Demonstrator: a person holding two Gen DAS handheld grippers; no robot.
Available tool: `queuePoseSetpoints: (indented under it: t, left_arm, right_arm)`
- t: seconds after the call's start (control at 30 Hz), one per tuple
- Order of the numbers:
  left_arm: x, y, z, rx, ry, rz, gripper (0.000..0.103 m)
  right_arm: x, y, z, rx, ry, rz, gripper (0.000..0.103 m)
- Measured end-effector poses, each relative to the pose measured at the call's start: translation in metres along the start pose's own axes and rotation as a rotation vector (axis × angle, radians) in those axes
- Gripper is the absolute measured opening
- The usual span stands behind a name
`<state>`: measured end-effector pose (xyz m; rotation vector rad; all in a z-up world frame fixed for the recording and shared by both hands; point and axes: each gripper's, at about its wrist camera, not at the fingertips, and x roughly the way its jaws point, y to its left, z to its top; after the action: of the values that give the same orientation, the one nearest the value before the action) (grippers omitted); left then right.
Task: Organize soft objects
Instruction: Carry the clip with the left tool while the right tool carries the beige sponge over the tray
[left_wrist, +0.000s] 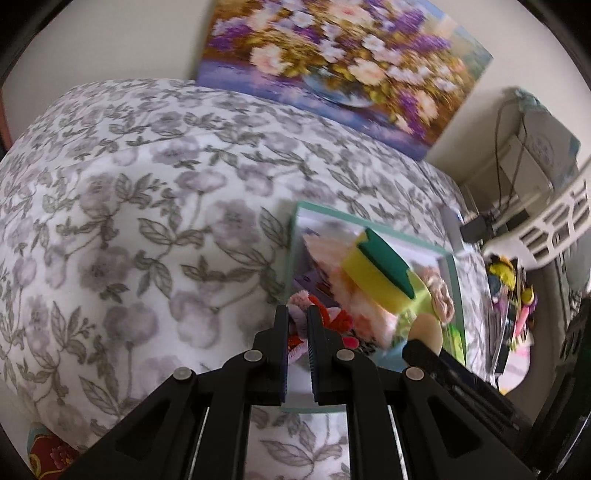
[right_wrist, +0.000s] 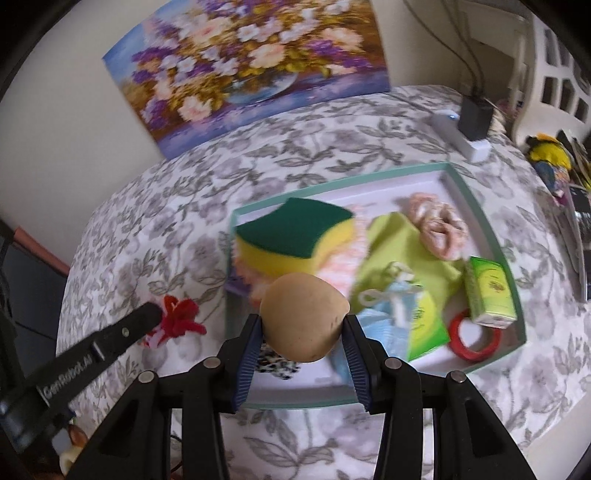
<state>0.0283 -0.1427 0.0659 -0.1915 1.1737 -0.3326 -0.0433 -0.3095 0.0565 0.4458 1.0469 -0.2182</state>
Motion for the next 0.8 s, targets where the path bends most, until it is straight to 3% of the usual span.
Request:
queuePoseSetpoints:
  t: [0.5,0.63,0.8]
  left_arm:
    - [0.021,-0.044,-0.022,0.121,0.064,-0.002,0.010]
    - [0.030,-0.050,-0.025,0.161,0.079,0.008,0.010]
    - [0.038,-0.055,-0.029,0.192,0.095,0.008,0.010]
  right_arm:
    - [-0.010,-0.047,0.002,0.110,-0.033,-0.004,0.047]
    - [-0.018,-0.065,0.004,0.164,-0.075,-0.053,0.047]
    - [-0.011,-0.082,0.004,0.218,-0.050,-0.065,0.047]
